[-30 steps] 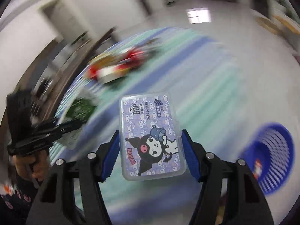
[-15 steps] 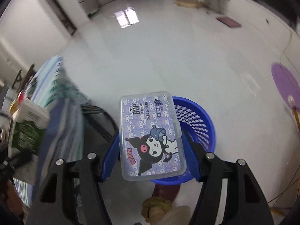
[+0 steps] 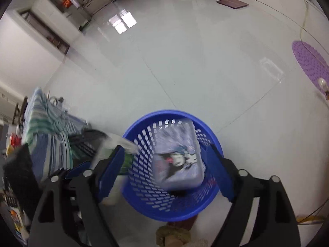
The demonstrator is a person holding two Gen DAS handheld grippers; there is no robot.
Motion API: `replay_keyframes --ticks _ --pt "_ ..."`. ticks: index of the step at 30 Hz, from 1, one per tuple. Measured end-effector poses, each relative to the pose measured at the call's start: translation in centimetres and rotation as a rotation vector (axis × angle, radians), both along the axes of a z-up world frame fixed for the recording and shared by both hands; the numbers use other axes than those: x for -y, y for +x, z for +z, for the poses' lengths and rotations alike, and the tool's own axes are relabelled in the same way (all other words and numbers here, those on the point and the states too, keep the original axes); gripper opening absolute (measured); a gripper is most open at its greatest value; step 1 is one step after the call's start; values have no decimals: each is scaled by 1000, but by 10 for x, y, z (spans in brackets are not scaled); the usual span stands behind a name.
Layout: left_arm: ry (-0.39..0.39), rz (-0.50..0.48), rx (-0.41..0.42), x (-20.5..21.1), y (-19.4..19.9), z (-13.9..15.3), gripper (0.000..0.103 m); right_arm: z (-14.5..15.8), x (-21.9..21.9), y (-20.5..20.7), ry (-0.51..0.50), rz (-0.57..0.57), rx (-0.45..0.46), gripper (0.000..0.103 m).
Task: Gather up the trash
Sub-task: 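Carry carton and box to the blue wastebasket and open both tools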
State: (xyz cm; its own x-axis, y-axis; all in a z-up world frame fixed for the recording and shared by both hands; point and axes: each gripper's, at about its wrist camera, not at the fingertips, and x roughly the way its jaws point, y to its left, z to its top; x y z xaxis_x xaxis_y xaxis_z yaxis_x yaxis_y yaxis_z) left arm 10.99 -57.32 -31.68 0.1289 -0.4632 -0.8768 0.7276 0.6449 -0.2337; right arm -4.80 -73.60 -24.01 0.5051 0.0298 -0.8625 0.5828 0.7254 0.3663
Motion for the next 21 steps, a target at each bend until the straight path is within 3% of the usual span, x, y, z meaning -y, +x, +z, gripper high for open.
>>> replay_keyframes --ticks 5,8,12,18,21 --pt "-92 9 58 -20 -9 50 87 29 4 -12 -90 -31 58 82" --pt "-168 1 130 -54 -28 102 93 50 -4 -12 -163 -28 89 86" --pt "-207 3 194 -111 -53 150 98 88 -45 -5 -315 29 134 91" --pt "-115 111 238 -223 -56 166 98 122 -165 19 -488 249 231 95" --pt "-65 233 245 -288 -39 162 98 120 -234 34 -471 392 262 95"
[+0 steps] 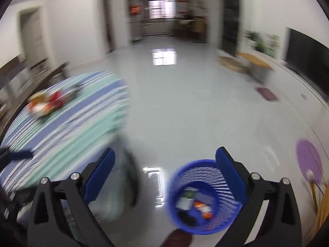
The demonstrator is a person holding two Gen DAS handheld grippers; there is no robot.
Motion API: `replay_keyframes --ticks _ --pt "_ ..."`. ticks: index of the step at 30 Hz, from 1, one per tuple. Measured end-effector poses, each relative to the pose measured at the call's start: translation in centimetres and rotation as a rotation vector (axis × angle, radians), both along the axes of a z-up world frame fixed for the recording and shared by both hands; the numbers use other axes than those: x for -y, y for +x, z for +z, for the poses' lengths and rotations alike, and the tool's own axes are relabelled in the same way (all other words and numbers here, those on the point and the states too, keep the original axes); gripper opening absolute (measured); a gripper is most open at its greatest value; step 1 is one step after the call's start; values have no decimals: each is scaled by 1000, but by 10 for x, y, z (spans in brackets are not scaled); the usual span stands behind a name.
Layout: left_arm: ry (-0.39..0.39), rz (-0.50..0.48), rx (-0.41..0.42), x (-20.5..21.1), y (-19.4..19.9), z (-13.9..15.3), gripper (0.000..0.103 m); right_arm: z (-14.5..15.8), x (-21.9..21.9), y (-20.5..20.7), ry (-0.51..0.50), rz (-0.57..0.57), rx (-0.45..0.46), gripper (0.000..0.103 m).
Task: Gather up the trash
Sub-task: 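Carry carton and box to the blue wastebasket and open both tools, then grasp the white paper cup with the left tool while the right tool grasps the green packet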
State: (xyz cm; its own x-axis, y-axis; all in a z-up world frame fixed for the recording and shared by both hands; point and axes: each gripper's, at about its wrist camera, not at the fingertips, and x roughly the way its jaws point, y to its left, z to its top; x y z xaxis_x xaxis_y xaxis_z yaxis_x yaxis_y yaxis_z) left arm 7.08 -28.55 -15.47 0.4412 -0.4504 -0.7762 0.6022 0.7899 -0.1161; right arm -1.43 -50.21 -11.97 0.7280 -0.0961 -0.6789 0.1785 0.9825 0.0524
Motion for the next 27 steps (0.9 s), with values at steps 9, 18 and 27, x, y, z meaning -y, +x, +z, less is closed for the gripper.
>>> replay_keyframes --ticks 9,18,27 --pt "87 250 -59 -143 81 -16 98 -18 -168 59 -18 334 -112 95" --pt "51 205 -42 -167 157 -14 98 -31 -203 103 -23 335 -128 95" --pt "98 199 88 -134 210 -12 98 -44 -186 117 36 288 -133 95"
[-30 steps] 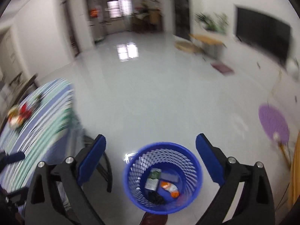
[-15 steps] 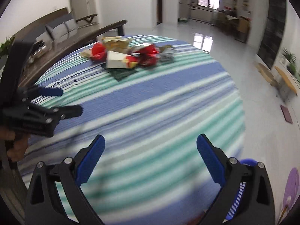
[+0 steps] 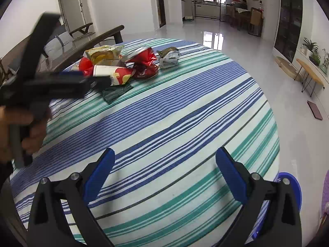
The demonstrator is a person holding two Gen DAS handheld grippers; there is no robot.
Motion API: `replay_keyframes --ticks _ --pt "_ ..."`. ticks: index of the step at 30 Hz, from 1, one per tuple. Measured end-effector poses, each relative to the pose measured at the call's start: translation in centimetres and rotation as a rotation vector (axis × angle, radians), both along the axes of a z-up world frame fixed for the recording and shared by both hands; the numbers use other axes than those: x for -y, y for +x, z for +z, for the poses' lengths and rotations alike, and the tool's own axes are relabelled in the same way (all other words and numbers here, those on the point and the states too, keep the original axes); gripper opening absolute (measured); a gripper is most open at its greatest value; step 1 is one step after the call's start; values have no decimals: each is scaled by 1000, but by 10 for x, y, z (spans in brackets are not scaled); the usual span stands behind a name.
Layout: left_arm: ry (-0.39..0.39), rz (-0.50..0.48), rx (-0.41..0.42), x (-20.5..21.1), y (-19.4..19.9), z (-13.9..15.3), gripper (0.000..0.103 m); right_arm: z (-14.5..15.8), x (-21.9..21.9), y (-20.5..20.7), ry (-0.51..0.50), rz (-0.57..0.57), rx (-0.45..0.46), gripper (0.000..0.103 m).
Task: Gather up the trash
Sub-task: 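Grasp the white paper cup with the left tool while the right tool grasps the green packet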
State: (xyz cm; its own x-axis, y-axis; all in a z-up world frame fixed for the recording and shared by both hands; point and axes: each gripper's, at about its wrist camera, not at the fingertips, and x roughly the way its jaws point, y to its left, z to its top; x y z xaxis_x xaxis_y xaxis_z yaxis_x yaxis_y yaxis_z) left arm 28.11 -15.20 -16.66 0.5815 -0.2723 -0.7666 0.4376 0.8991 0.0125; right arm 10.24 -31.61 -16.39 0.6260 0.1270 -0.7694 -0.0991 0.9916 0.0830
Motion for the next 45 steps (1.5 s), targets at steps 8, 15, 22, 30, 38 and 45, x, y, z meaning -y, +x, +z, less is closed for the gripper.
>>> replay_keyframes --ticks 8,15,22,30,38,45 --pt "-40 -85 -46 4 18 -6 67 1 4 1 12 -3 5 95" --pt "-139 -94 -100 -23 -10 6 7 3 9 1 23 -16 4 95" --pt "-134 -69 -160 -56 -59 8 7 2 1 2 21 13 -4 95" --pt "-120 -89 -78 -86 -87 14 84 -2 -11 7 -11 30 -13 95" --pt "54 -161 109 -66 -71 16 95 -6 -18 11 -41 45 -23 95" --pt "39 -177 -12 -63 -58 -1 36 -6 -13 11 -14 41 -25 95"
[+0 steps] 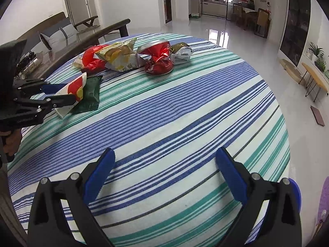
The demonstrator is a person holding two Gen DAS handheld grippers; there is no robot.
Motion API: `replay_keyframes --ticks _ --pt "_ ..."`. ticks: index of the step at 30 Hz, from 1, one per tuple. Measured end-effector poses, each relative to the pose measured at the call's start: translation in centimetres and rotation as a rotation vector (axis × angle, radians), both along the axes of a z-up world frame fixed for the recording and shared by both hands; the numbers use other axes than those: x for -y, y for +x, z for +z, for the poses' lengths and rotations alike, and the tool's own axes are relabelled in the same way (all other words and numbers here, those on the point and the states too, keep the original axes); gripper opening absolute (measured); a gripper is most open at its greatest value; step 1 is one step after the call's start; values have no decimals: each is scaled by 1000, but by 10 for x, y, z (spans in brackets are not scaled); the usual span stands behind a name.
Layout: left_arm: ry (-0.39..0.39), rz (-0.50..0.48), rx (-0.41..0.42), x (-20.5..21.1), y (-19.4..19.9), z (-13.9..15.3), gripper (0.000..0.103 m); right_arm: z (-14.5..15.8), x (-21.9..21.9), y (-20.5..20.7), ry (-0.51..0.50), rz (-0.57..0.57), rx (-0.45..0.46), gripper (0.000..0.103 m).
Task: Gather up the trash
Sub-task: 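Grasp the white paper cup with the left tool while the right tool grasps the green packet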
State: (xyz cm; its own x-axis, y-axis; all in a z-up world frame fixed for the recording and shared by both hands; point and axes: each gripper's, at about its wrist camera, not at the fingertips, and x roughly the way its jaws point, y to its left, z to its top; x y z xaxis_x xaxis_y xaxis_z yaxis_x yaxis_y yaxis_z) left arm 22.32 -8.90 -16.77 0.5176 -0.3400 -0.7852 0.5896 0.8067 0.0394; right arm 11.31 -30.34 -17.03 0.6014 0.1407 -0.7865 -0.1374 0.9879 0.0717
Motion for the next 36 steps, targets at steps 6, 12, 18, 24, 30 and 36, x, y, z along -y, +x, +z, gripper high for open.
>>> replay_keyframes --ticks 6,12,18,24,30,36 --pt "-130 141 -49 -44 3 17 27 4 -12 3 17 26 7 95" --pt "-181 315 -112 -86 11 16 27 18 -95 50 47 225 10 95" --pt "-167 298 -129 -75 6 11 28 -2 -146 91 -72 287 -27 68" --pt "-117 232 -122 -48 -3 1 33 1 -117 67 -44 255 -24 42" --pt "-69 204 -95 -28 -13 -6 59 3 -64 28 -45 159 -21 42" --pt "3 221 -59 -20 -12 -13 82 2 -41 14 -19 129 -38 65"
